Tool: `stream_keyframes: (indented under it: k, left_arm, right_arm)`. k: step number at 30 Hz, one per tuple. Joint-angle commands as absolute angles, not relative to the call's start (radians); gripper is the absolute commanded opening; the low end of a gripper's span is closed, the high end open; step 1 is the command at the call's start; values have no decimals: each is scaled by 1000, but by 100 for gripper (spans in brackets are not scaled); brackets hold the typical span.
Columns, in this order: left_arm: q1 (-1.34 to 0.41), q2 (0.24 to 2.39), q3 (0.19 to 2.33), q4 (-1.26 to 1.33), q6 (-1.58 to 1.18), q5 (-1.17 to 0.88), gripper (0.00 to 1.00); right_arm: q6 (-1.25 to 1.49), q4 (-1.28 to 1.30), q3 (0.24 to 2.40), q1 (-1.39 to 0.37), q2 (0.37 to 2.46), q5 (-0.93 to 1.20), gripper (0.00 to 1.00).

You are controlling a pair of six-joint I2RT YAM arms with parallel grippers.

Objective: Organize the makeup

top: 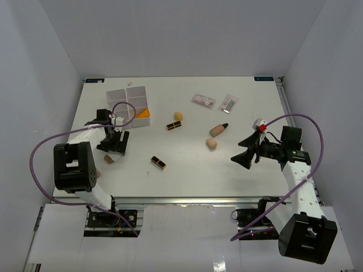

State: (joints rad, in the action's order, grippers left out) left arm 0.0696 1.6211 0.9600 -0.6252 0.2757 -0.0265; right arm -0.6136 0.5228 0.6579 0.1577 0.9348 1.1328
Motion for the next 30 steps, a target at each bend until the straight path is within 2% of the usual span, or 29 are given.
stream_keyframes:
  k: [1, 7, 12, 23, 30]
  left_arm:
    - [69, 1574, 1018, -676, 186, -90, 91]
    - [69, 1558, 1017, -683, 141, -72, 82]
    - [63, 1555, 977, -670, 117, -38, 78]
    - [17, 1505, 934, -675, 150, -22, 95]
    - [-17, 1511, 899, -667, 133, 38, 91]
  right_arm:
    - [-632, 521, 684, 162, 920, 1163, 96]
    - [-632, 520, 683, 163, 919, 1162, 96]
    - [-634, 522, 684, 163, 919, 1156, 96]
    - [-635, 518, 683, 164, 920, 1155, 96]
    - [-636, 520, 683, 165, 920, 1152, 96]
